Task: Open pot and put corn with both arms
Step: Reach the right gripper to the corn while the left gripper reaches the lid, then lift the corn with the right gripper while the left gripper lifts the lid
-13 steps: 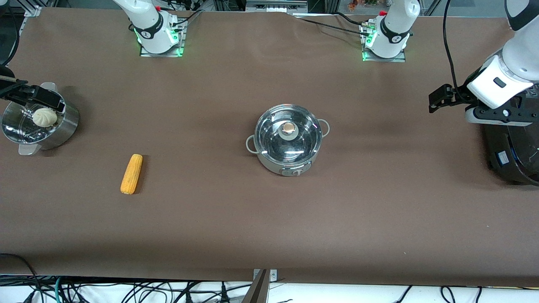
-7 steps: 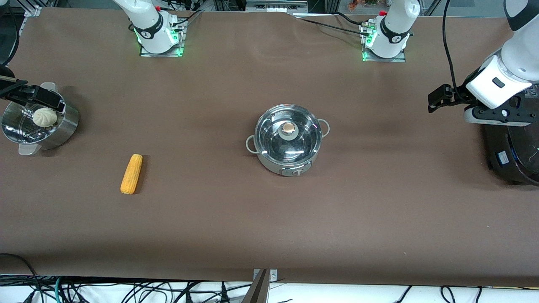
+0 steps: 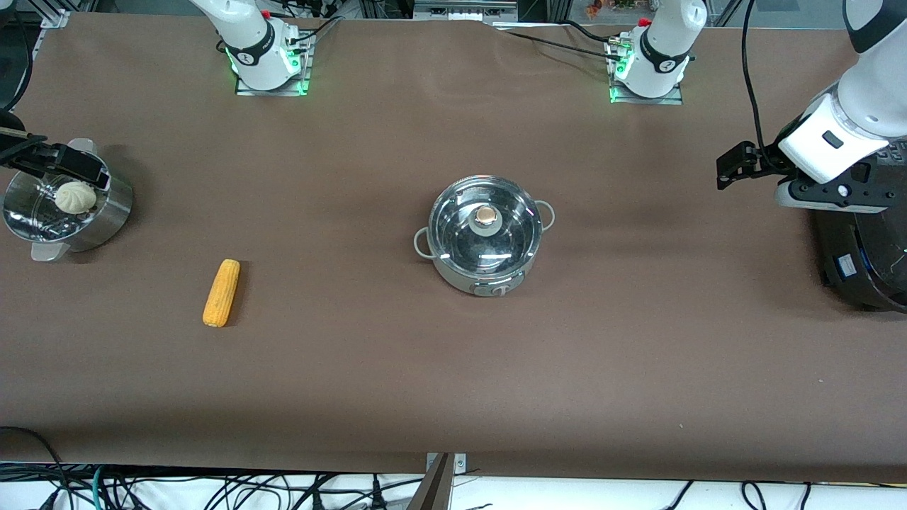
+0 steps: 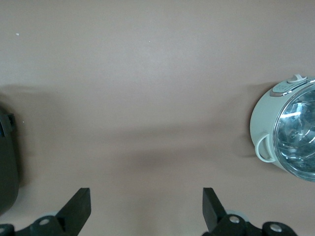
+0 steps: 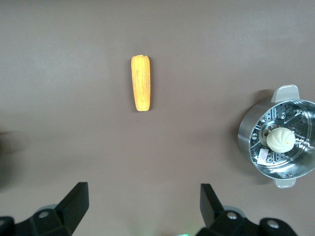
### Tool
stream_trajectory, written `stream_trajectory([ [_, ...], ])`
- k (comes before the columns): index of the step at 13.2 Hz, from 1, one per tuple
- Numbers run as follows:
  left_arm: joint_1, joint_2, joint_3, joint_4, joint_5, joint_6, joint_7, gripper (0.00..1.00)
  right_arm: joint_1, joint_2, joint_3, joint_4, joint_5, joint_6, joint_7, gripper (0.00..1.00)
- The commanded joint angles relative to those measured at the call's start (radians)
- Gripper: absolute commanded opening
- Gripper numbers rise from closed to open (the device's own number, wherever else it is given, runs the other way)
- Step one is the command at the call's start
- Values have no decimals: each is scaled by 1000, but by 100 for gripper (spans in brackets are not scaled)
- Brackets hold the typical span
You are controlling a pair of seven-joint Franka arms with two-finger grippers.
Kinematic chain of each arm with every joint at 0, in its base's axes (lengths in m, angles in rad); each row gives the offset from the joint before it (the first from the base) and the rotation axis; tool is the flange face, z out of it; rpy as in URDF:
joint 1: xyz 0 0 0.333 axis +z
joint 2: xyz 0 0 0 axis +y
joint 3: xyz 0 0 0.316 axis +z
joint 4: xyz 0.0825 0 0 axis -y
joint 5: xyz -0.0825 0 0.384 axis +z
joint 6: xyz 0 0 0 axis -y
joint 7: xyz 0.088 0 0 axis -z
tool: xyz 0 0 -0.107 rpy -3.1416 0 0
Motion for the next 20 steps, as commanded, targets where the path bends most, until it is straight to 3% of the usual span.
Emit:
stream_trajectory([
  [1,-18,32,-7,10,0,-22,16,100,-1,8,0,25,-7,-12,-8,100],
  [5,-107,89,-18,82,-30,-17,-8,100,0,34,0,16,-16,1,5,100],
  [9,-322,233,-19,183,-38,-9,-432,100,8,198,3,18,-2,89,-8,100],
  [11,-420,339,-19,260,-37,20,-583,100,26,304,3,14,1,216,-8,100],
  [13,-474,407,-19,268,-37,96,-609,100,22,411,3,10,9,312,-8,100],
  [14,-491,463,-19,268,-38,159,-603,100,8,480,2,-33,12,426,-8,100],
  [18,-546,560,-19,265,-35,266,-596,100,-9,528,2,-231,12,749,-8,100],
  [20,-555,568,-19,258,-32,310,-593,100,-10,536,2,-298,12,832,-7,100],
])
